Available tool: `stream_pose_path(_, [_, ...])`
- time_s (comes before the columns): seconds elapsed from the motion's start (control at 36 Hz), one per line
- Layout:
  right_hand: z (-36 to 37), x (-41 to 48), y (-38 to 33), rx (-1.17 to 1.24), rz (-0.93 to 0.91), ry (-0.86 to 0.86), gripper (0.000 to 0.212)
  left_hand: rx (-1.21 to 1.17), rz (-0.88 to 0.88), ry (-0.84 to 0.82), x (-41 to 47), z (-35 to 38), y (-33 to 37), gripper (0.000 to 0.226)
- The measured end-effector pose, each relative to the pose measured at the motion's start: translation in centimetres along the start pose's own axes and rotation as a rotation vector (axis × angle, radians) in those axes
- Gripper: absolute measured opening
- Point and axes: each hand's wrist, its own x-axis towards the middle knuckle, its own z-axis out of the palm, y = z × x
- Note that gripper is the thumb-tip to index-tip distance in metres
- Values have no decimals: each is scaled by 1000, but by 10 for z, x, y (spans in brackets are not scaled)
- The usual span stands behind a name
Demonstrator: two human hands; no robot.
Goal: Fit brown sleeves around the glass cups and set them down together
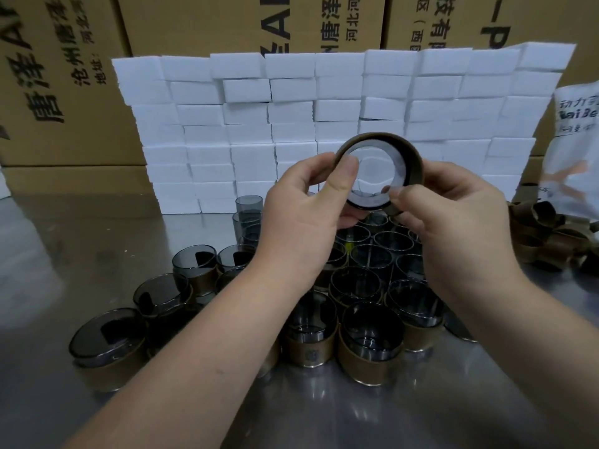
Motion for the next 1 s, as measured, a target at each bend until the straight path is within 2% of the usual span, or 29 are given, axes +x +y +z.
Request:
stream_pose_path(0.06, [0,0,0,9,4,-19,22,19,-1,-23,0,0,-1,64])
stream_pose_path(0.17, [1,1,1,30,13,-37,17,-15,-12,-59,0,-2,0,45])
stream_pose_path(0.28, [2,1,1,47,17,-33,11,-74,-28,-110,2,-6,3,36])
stream_pose_path(0.36, [1,1,1,-20,-25,-42,15,-121,-75,-130,2,-8,5,45])
stream_pose_path(0.5, [2,-2,3,-62,2,-95,36,-30,-139,-117,3,-4,5,48])
stream_pose_path(0.61, [3,-2,4,-53,92,-114,86,-8,-136,-79,1,-3,8,50])
stream_pose_path(0.67, [5,-4,1,-36,118,-150,99,7,-122,-42,1,-3,10,50])
stream_pose_path(0.72, [7,-4,-2,-36,133,-172,90,20,-118,-20,0,-3,11,50])
stream_pose_path(0.81, [5,-1,2,-37,205,-227,41,6,-129,-18,-2,-2,11,49])
stream_pose_path(0.83, [4,0,3,-30,221,-262,32,12,-128,-32,-2,-2,11,51])
stream_pose_path(1.0, [2,3,2,74,308,-328,42,9,-116,-99,0,-4,12,42])
